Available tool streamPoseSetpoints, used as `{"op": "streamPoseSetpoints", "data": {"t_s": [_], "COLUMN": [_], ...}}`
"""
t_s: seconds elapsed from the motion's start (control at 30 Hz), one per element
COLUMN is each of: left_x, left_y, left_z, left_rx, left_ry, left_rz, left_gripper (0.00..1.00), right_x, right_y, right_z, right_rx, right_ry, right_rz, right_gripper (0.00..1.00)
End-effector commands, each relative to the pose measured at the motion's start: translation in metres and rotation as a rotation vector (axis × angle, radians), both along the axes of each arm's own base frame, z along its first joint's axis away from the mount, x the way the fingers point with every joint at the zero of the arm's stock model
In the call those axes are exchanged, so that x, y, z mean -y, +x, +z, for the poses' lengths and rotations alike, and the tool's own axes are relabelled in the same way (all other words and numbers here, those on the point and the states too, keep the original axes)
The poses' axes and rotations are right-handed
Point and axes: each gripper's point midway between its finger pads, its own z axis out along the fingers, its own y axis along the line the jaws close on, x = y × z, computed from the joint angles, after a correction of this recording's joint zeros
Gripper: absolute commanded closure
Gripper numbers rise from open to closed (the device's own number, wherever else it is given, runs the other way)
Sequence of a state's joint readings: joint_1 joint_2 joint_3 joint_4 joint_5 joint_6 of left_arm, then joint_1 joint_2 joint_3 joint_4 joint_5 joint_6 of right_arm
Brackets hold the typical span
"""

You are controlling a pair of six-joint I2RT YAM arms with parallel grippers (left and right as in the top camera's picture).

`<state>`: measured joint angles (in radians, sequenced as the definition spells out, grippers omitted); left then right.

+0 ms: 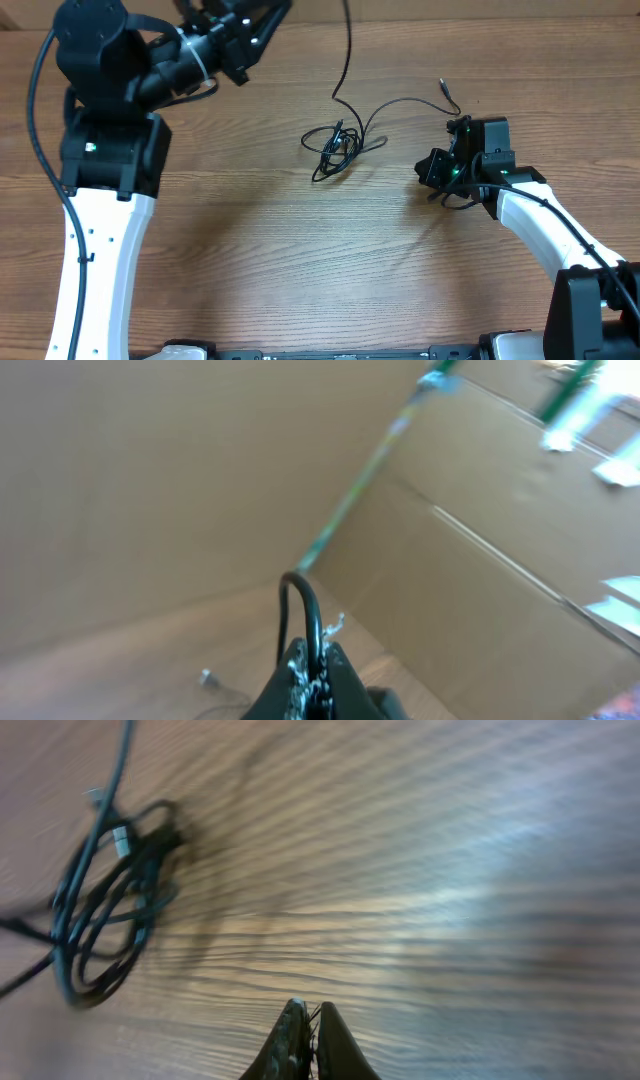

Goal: Untangle cables
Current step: 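Lift the grasped cable strand up and away with the left gripper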

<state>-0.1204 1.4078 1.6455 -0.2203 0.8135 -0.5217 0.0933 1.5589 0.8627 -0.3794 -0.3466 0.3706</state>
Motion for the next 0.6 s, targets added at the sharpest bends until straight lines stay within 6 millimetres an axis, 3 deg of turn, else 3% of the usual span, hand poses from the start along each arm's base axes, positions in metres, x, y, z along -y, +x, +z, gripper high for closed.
{"op": "streamPoseSetpoints", "data": {"t_s": [0.0,0.13,0.17,0.2,0.23,0.27,0.3,0.43,0.57], "left_x": [-0.028,-0.071,-0.078,-0.081,-0.081,-0.077,-0.07,-0.03,0.008], "left_y": [0.018,0.042,0.046,0.048,0.05,0.05,0.05,0.044,0.035], "left_z": [-0.029,-0.094,-0.106,-0.116,-0.126,-0.133,-0.14,-0.17,-0.207], "left_rx": [-0.054,-0.235,-0.273,-0.306,-0.335,-0.359,-0.381,-0.47,-0.572], "left_ry": [0.118,0.305,0.336,0.355,0.364,0.365,0.362,0.354,0.397], "left_rz": [0.157,0.417,0.454,0.47,0.465,0.439,0.402,0.218,0.099], "left_gripper": [0.96,0.94,0.81,0.6,0.44,0.34,0.3,0.31,0.43], "right_x": [0.0,-0.016,-0.016,-0.016,-0.016,-0.016,-0.016,-0.015,-0.015], "right_y": [0.008,0.002,0.001,0.0,-0.001,-0.002,-0.003,-0.004,-0.007], "right_z": [0.008,0.013,0.012,0.011,0.011,0.01,0.01,0.009,0.007], "right_rx": [-0.007,-0.024,-0.03,-0.035,-0.04,-0.044,-0.048,-0.057,-0.069], "right_ry": [0.028,0.111,0.112,0.112,0.111,0.111,0.11,0.11,0.108], "right_rz": [-0.061,-0.007,-0.005,-0.006,-0.006,-0.006,-0.007,-0.007,-0.008], "right_gripper": [0.89,0.63,0.59,0.57,0.52,0.49,0.46,0.41,0.38]}}
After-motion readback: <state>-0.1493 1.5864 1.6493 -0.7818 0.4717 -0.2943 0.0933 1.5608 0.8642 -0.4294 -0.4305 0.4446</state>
